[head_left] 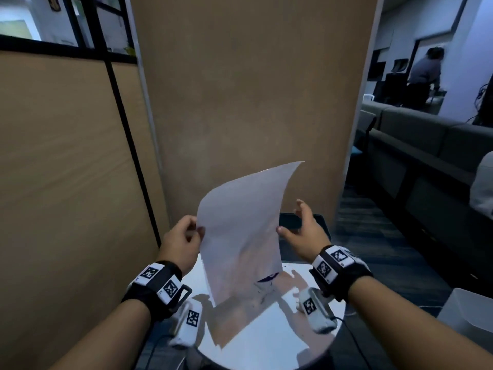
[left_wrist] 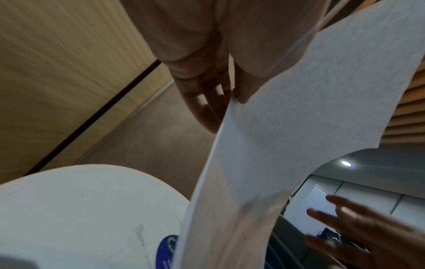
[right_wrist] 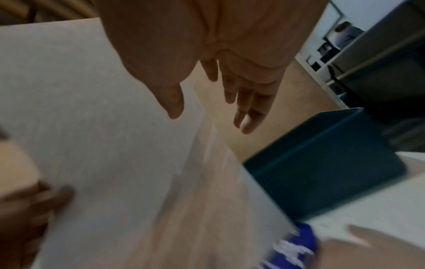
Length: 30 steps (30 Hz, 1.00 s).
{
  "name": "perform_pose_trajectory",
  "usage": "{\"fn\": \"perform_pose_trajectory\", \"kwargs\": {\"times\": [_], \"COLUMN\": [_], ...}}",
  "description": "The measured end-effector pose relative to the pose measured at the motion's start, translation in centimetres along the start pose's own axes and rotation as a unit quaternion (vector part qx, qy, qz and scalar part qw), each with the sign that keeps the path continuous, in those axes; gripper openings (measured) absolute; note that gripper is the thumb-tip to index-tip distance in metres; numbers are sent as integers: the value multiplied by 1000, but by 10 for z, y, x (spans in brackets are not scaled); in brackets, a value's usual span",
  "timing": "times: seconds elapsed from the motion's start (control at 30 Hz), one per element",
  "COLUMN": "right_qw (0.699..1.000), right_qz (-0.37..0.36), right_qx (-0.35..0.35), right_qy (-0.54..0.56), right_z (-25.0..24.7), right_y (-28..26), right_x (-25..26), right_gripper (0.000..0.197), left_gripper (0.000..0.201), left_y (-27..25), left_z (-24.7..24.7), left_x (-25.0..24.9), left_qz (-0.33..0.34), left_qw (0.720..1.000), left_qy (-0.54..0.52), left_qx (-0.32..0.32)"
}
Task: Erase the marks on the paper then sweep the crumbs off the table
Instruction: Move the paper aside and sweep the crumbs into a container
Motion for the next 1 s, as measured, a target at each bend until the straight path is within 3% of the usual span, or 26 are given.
{"fn": "perform_pose_trajectory", "kwargs": {"times": [0.1, 0.23, 0.3, 0.43, 0.53, 0.6, 0.73, 0.87, 0.93, 1.0], "right_qw": [996, 996, 996, 998, 997, 997, 996, 991, 991, 996], "right_qz": [5, -16, -38, -46, -48, -46, -62, -68, -52, -50], "right_qx": [-48, -73, -84, -35, -32, -28, -51, -104, -68, 8], "right_qy": [81, 53, 14, -37, -42, -55, -48, 44, 100, 76], "right_z": [-16, -29, -29, -8, -5, -4, -16, -45, -43, -28], "right_y": [21, 29, 22, 4, -2, -5, -2, 20, 25, 22], "right_x": [18, 29, 27, 8, 0, -3, 5, 7, 3, -2], "right_gripper": [77, 16, 9, 23, 16, 14, 11, 12, 7, 22], "left_gripper": [1, 5, 14, 39, 35, 43, 7, 30, 27, 32], "left_y": [5, 9, 7, -6, -11, -11, -3, 17, 26, 30], "left_z": [3, 0, -4, 2, 10, 14, 9, 3, 3, 5], "left_x": [-14, -23, -20, -9, -3, 3, -2, -20, -24, -23], "left_qz": [31, 26, 17, 9, 4, 12, -6, 9, -12, -45], "left_qw": [999, 999, 999, 987, 985, 982, 995, 999, 1000, 997], "left_qy": [-11, -13, 4, 155, 162, 174, 100, 45, -12, -68], "left_qx": [15, 30, 29, 46, 51, 70, 27, -15, -3, 6]}}
Point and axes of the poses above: each hand's wrist, its own y-axis towards the middle knuckle, its own z-axis out of the palm, x = y × z, the point moved 6 cm from there along y, towards the middle knuckle, and after that the axes turned 4 degrees about -z, right-handed, at the moved point
